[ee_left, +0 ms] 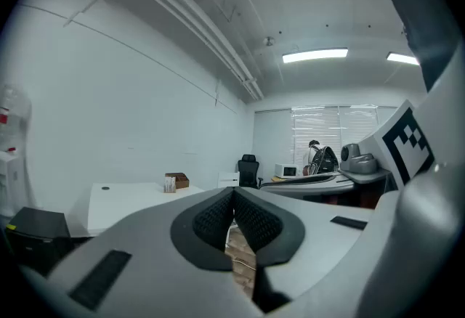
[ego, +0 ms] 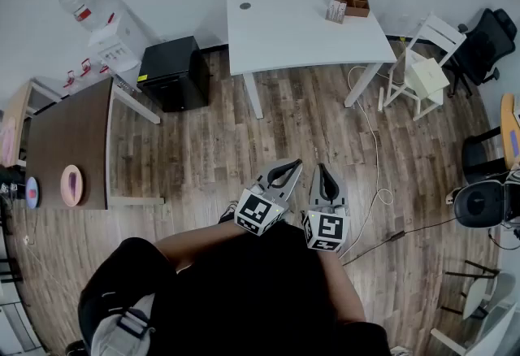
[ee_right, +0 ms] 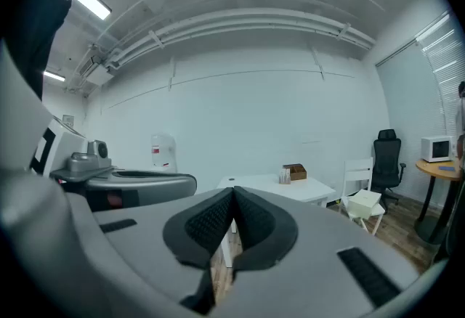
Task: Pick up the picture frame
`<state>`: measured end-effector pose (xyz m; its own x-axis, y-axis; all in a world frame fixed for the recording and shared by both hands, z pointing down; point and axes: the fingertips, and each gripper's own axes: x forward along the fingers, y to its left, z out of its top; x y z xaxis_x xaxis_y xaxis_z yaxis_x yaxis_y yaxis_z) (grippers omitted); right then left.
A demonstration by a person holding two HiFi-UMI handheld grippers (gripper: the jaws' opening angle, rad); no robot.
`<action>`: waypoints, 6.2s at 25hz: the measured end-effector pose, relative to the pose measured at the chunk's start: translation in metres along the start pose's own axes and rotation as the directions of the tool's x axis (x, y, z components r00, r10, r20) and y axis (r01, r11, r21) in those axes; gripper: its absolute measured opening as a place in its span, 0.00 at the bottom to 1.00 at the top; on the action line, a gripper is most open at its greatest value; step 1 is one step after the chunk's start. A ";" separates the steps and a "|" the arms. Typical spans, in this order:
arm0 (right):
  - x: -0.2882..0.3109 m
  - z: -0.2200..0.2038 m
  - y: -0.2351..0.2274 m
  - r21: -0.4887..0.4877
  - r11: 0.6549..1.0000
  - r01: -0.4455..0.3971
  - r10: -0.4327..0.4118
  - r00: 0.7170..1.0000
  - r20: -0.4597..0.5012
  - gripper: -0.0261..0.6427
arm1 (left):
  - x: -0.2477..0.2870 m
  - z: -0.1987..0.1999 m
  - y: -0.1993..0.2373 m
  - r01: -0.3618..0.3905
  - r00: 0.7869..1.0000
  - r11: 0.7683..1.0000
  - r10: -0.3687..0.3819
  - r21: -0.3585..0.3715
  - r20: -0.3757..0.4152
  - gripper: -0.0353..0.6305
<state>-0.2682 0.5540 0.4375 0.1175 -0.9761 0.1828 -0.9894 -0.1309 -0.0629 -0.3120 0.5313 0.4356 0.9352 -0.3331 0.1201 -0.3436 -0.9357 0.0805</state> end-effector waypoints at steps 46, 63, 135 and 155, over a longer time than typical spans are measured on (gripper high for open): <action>0.322 0.031 -0.192 0.004 1.000 -0.022 0.022 0.994 -0.108 0.09 | 0.337 0.022 0.186 0.126 0.989 0.992 -0.128 -0.024 -0.069 0.07; 0.445 0.042 -0.218 0.006 1.000 -0.019 0.020 0.985 -0.170 0.09 | 0.418 0.034 0.316 0.101 0.992 0.993 -0.105 -0.055 -0.072 0.07; 0.821 -0.126 -0.442 0.011 0.867 -0.498 0.433 0.744 -0.509 0.28 | 0.753 -0.183 0.551 0.051 0.866 0.994 -0.092 -0.095 -0.492 0.30; 0.827 -0.136 -0.435 0.016 0.843 -0.538 0.470 0.721 -0.508 0.28 | 0.771 -0.175 0.542 0.216 0.856 0.973 -0.230 -0.082 -0.464 0.31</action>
<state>0.2473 -0.1723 0.7496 -0.4241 -0.6777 0.6008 -0.8956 0.4121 -0.1674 0.2082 -0.2121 0.7453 0.8395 -0.0160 0.5431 -0.1389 -0.9727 0.1860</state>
